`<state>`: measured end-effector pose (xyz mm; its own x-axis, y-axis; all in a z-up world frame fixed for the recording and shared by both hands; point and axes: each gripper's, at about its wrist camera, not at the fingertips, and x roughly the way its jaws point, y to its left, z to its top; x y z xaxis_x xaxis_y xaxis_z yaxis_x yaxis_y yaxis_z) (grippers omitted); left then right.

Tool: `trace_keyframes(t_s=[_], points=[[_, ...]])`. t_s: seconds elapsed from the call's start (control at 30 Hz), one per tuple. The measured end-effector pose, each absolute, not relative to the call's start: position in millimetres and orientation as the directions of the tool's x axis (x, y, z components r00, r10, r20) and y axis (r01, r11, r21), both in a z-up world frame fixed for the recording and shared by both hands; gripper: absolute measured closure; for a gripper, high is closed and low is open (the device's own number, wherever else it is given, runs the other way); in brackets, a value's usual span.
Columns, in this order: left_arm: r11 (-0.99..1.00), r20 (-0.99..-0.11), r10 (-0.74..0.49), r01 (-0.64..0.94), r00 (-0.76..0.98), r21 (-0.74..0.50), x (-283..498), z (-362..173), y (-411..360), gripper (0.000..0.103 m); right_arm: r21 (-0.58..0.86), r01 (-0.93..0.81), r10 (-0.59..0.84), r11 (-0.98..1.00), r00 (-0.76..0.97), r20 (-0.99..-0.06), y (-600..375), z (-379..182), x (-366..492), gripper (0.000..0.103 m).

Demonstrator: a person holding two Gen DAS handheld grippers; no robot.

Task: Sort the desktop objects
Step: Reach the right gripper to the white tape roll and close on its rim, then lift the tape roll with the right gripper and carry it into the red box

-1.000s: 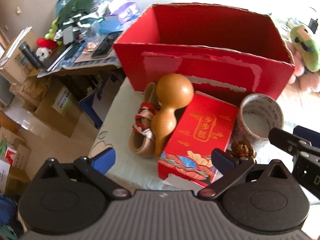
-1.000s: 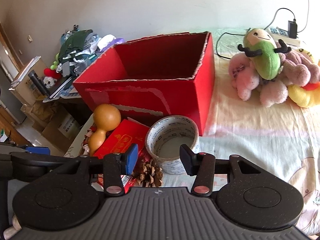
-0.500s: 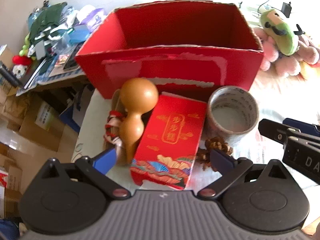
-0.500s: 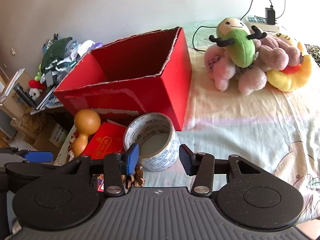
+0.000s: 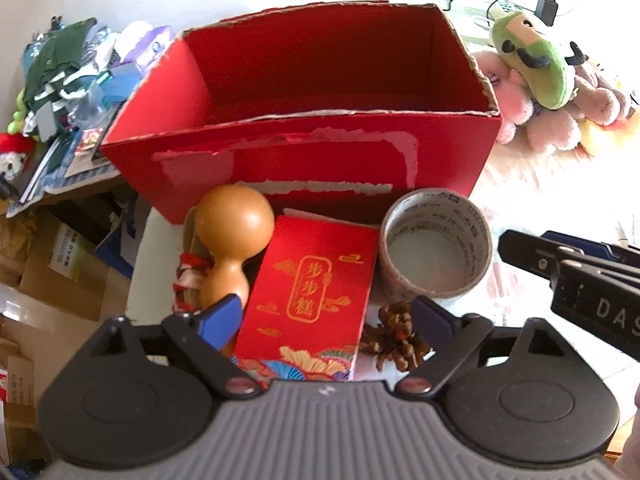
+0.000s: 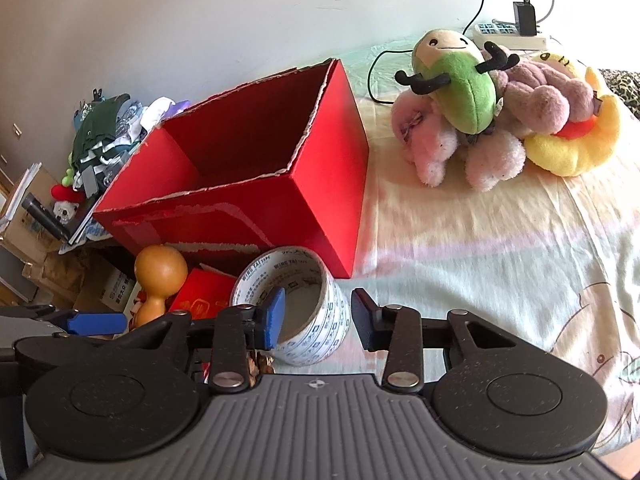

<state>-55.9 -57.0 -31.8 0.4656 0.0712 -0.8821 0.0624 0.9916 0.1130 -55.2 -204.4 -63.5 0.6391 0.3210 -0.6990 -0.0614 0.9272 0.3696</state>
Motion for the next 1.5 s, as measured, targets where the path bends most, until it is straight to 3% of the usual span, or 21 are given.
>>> trace_keyframes(t_s=[0.5, 0.6, 0.73, 0.93, 1.5], points=[[0.984, -0.906, -0.105, 0.174, 0.409, -0.036, -23.1, -48.5, -63.6, 0.059, 0.444, -0.01, 0.37, 0.896, 0.57, -0.734, -209.4, -85.7, -24.7, 0.075], [0.981, -0.916, -0.111, 0.188, 0.386, -0.04, -15.7, -56.2, -67.4, 0.061, 0.46, 0.012, 0.38, 0.888, 0.544, -0.748, -209.8, -91.7, -20.5, 0.084], [0.977, -0.904, -0.094, 0.215, 0.417, -0.003, -13.3, -57.1, -74.2, 0.067, 0.485, 0.044, 0.39, 0.873, 0.534, -0.75, -213.0, -96.7, -19.4, 0.087], [0.965, -0.899, -0.119, 0.263, 0.421, -0.004, -12.8, -56.0, -86.2, 0.091, 0.48, 0.024, 0.388, 0.877, 0.557, -0.735, -215.9, -88.5, -21.7, 0.089], [0.92, -0.875, -0.326, 0.332, 0.359, -0.207, -19.7, -46.2, -124.5, 0.093, 0.417, 0.08, 0.259, 0.905, 0.673, -0.693, -265.5, -66.2, -57.8, 0.089]])
